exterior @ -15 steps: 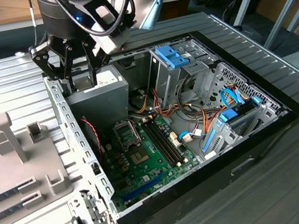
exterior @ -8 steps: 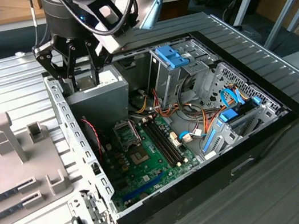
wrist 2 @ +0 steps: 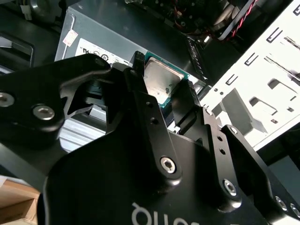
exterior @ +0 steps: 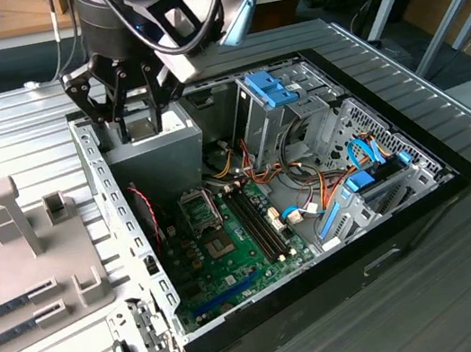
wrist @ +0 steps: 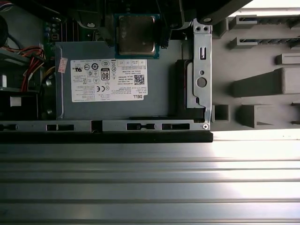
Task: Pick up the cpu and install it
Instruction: 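Pick up the cpu and move it towards the insertion slot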
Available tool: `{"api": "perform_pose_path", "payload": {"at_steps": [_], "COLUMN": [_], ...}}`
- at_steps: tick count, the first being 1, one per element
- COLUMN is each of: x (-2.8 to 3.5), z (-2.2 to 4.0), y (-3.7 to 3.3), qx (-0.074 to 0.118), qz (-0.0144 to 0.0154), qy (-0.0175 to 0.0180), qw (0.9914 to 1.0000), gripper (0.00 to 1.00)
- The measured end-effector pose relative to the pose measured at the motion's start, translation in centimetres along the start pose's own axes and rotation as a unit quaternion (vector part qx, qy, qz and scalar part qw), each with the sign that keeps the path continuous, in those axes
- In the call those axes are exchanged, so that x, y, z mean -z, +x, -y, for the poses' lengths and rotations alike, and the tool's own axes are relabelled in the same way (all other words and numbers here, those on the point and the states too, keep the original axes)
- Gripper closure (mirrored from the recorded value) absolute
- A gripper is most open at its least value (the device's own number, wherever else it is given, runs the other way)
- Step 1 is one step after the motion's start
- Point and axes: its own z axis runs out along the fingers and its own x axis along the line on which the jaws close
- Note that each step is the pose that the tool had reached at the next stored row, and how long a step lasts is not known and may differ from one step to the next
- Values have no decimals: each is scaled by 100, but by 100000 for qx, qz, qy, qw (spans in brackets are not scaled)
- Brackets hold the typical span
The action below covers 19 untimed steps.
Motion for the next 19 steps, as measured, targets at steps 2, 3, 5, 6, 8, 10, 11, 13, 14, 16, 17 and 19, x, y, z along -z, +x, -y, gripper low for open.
{"api": "perform_pose_path", "payload": {"at_steps": [2, 3, 5, 6, 8, 10, 11, 13, 14, 16, 17, 19], "x": [-4, -5, -10, -11, -14, -18, -20, -23, -24, -25, -26, -28], "z": [0, 0, 0, 0, -1, -1, -1, -1, -1, -2, -2, -2], "y": [-23, -29, -50, -57, -74, -99, -119, -155, -166, -183, -190, -211], "qx": [2, 3, 4, 4, 3, 4, 3, 1, 1, 3, 3, 2], "qz": [0, -1, -2, -1, -1, -1, -5, -13, -14, -10, -13, -12], "qy": [3, 2, 1, 0, 1, 2, 3, 8, 5, 0, 4, 3], "qw": [100000, 100000, 100000, 100000, 100000, 100000, 100000, 100000, 100000, 100000, 100000, 100000], "gripper": [53, 53, 53, 53, 53, 53, 53, 53, 53, 53, 53, 53]}}
